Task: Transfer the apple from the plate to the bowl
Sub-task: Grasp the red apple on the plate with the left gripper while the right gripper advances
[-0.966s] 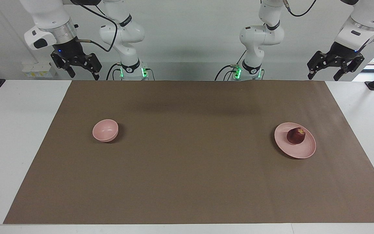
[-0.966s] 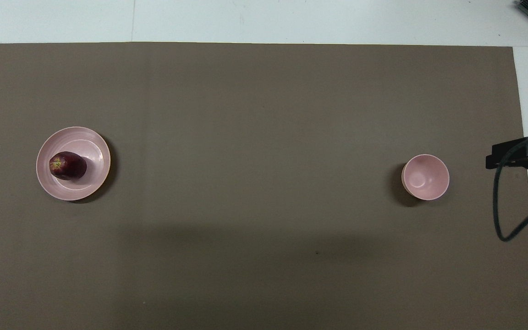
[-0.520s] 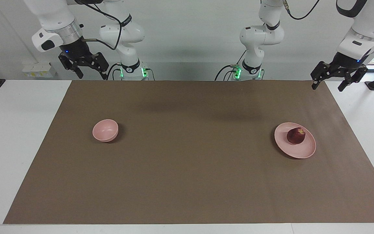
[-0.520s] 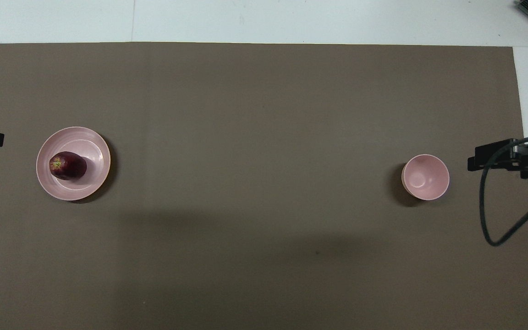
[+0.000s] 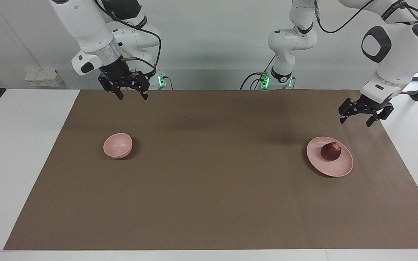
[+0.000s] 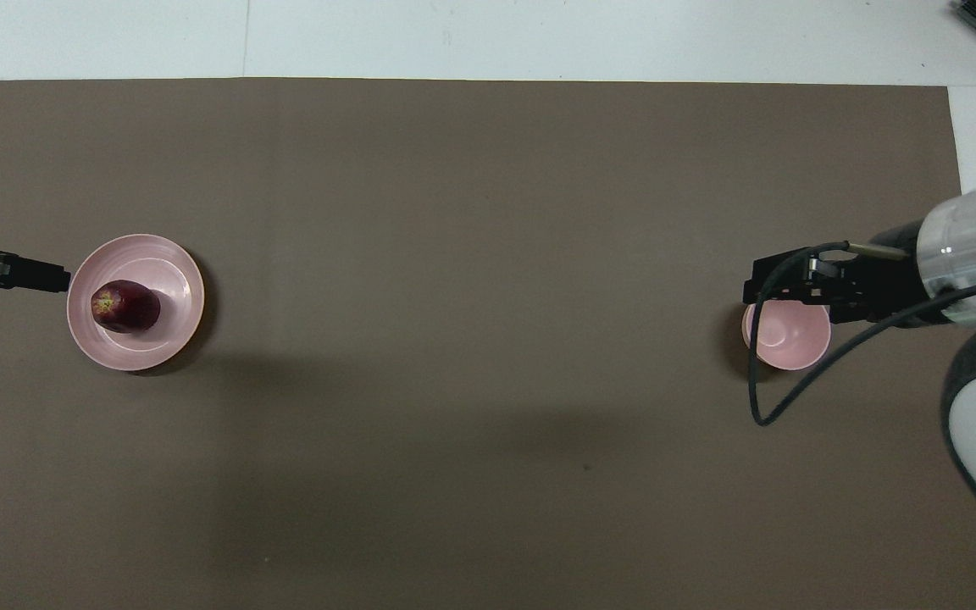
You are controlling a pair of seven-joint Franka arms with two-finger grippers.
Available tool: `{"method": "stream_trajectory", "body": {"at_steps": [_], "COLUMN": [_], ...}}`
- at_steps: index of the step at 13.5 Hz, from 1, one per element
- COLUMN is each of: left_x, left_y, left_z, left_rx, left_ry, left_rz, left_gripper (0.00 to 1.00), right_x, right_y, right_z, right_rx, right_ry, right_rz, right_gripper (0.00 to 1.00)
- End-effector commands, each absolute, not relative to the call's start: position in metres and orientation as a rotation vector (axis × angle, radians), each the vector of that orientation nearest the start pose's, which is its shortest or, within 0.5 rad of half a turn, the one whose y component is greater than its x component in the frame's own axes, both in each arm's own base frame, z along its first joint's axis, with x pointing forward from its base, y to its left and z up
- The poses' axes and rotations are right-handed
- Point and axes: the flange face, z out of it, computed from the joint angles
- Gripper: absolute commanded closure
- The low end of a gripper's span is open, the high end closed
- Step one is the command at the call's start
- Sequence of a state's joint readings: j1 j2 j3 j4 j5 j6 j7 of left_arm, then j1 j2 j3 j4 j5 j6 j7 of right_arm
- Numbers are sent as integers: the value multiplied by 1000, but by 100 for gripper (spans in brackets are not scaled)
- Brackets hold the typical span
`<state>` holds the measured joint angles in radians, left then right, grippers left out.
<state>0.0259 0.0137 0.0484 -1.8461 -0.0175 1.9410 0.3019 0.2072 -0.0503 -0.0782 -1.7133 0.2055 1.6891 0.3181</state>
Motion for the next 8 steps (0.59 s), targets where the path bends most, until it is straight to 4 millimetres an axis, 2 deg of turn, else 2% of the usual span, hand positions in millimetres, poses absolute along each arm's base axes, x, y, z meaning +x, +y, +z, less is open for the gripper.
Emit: {"method": "stream_trajectory", "body": {"at_steps": [1,4,5,8], "left_x": [580,586,583,586], "left_y": [51,55,60,54], "left_z": [488,440,432,404], "left_rx": [-3115,-3123,-3126,-3177], "left_ry": [338,329,311,271], "left_rz": [-191,-131,-142,-155], "left_gripper": [0,0,0,0], "right_x": [555,566,568,571], "right_y": [99,130,137,148], "right_z": [573,556,553,547], "right_rx": [-2830,-2795,-2773,-2673], "right_ry": [401,481,508,637], "right_rz": [56,52,58,120], "right_gripper": [0,0,0,0]}}
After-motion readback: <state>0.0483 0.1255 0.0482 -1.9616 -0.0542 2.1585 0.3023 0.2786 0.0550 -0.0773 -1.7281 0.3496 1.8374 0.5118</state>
